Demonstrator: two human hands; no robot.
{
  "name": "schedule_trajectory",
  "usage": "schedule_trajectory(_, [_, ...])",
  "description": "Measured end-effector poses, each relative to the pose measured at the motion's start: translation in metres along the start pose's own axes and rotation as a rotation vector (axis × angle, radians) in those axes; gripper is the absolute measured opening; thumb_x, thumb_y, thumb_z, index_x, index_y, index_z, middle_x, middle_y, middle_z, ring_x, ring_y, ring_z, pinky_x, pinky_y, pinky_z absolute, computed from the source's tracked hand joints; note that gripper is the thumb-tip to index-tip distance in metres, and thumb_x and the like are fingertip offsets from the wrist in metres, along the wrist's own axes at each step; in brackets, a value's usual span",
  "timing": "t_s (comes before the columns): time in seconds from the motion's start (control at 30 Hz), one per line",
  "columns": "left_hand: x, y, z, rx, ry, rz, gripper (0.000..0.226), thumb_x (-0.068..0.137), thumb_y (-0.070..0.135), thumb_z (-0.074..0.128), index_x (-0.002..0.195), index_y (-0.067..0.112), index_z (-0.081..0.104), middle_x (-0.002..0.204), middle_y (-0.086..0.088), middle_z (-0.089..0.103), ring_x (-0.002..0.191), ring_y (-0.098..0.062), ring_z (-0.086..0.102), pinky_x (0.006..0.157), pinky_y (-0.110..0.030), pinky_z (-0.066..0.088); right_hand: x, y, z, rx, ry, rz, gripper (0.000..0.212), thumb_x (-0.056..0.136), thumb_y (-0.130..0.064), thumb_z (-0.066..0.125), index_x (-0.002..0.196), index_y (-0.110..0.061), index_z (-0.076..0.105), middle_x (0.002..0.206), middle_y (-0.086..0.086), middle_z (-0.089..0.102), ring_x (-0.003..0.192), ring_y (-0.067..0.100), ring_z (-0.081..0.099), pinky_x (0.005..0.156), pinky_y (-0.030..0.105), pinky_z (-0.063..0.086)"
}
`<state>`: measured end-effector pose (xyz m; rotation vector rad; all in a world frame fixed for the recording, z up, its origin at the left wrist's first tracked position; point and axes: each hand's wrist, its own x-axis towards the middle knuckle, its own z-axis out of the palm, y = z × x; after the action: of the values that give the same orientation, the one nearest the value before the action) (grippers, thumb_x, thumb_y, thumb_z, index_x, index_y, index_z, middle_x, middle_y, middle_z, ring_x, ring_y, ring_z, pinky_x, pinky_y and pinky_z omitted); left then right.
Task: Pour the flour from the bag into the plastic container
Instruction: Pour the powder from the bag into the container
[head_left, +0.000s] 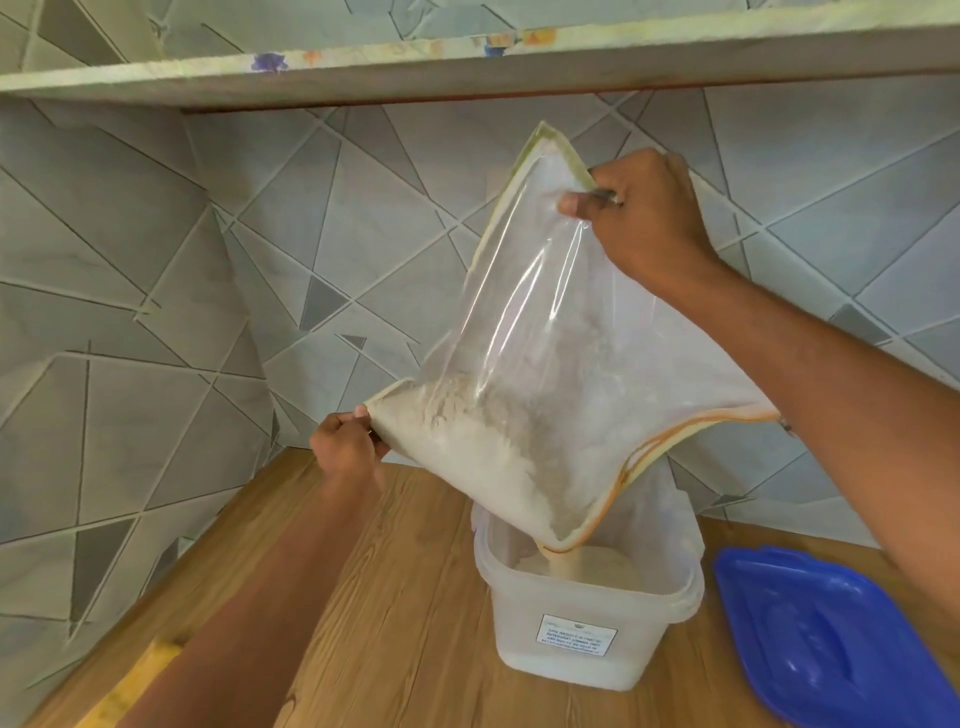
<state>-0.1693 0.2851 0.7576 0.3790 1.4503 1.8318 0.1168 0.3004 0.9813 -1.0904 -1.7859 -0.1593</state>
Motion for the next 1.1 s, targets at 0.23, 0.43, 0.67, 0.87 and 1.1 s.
schedule_trajectory(0.23, [-0.007, 0.01, 0.008, 0.031, 0.013, 0.022, 0.023, 0.103, 0.009, 0.056, 0.08, 0.008, 0.054, 0.101, -0.014, 0.069, 0.088, -0.027, 0.07, 0.067, -0.037, 0.062, 0.005, 0.007, 0.001, 0.044, 0.043, 0.1, 0.049, 0.089, -0.041, 0.072, 0.077, 0.007, 0.064, 0.068, 0.007, 0.05, 0.083, 0.021, 0.046, 0.069, 0.032, 0.038])
schedule_trajectory(0.43, [-0.01, 0.015, 0.013, 0.067, 0.011, 0.0, 0.019, 0.103, 0.006, 0.055, 0.084, 0.007, 0.054, 0.11, -0.017, 0.07, 0.097, -0.031, 0.07, 0.068, -0.038, 0.063, 0.002, 0.016, -0.004, 0.072, -0.004, 0.139, 0.057, 0.086, -0.036, 0.076, 0.05, -0.015, 0.038, 0.057, -0.002, 0.026, 0.059, 0.014, 0.029, 0.056, 0.027, 0.025])
schedule_trajectory(0.67, [-0.016, 0.016, 0.021, 0.042, -0.04, -0.013, 0.03, 0.103, 0.002, 0.052, 0.075, 0.011, 0.049, 0.09, -0.008, 0.064, 0.086, -0.026, 0.065, 0.078, -0.045, 0.062, -0.005, 0.026, -0.01, 0.097, 0.013, 0.119, 0.049, 0.085, -0.039, 0.077, 0.065, 0.003, 0.062, 0.061, 0.002, 0.036, 0.057, 0.019, 0.035, 0.057, 0.028, 0.031])
schedule_trajectory(0.87, [-0.016, 0.016, 0.024, 0.094, -0.011, 0.055, 0.028, 0.102, 0.018, 0.059, 0.076, 0.014, 0.052, 0.103, -0.015, 0.07, 0.1, -0.034, 0.071, 0.08, -0.047, 0.064, -0.006, 0.029, -0.013, 0.135, 0.056, 0.115, 0.051, 0.085, -0.039, 0.077, 0.077, 0.01, 0.066, 0.065, 0.0, 0.037, 0.063, 0.014, 0.037, 0.059, 0.027, 0.032])
schedule_trajectory(1.1, [-0.02, 0.02, 0.023, 0.133, -0.005, 0.226, 0.032, 0.105, 0.025, 0.054, 0.076, 0.02, 0.044, 0.086, -0.007, 0.063, 0.086, -0.029, 0.064, 0.074, -0.045, 0.064, -0.013, 0.028, -0.02, 0.162, 0.069, 0.11, 0.047, 0.086, -0.035, 0.077, 0.067, 0.005, 0.061, 0.064, -0.001, 0.035, 0.054, 0.007, 0.031, 0.053, 0.02, 0.031])
